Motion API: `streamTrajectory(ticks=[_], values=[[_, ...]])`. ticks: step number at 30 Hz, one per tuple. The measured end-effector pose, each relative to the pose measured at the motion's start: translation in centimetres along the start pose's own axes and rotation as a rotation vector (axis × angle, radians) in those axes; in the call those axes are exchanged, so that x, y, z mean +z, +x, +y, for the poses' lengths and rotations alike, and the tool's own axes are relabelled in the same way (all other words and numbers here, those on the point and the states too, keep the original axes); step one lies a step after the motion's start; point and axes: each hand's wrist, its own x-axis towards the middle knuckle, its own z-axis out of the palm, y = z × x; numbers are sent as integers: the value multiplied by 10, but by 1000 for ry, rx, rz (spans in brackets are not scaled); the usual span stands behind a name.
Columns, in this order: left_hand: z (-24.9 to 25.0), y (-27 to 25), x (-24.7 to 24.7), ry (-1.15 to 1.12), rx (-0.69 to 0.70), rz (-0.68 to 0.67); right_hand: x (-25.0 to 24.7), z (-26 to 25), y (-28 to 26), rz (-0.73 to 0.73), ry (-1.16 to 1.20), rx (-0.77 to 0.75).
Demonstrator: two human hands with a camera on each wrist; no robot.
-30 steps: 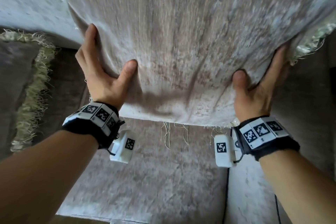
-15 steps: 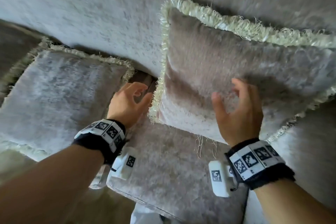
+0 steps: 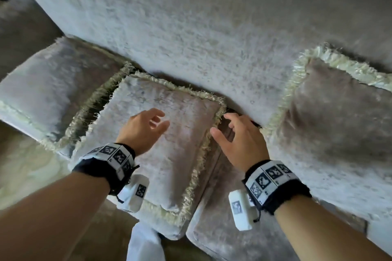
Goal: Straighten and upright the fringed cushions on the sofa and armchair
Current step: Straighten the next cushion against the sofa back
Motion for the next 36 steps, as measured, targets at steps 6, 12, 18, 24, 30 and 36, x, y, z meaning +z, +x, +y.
streamTrajectory(ticks=[6,12,18,24,30,36], values=[[-105,71,-48,-75,1,4,94,-62,40,22,85,233],[-180,116,-68,-65,-32,-15,150,-87,64,44,189,452],[-205,155,-53,-44,-40,-90,186,-72,85,94,210,620],[-224,193,-26,-52,-158,-27,222,-39,96,100,243,702],[-242,220,-9,-150,-259,-101,246,-35,105,129,290,751],[-244,234,3,-195,-213,-110,257,-28,115,205,250,752]])
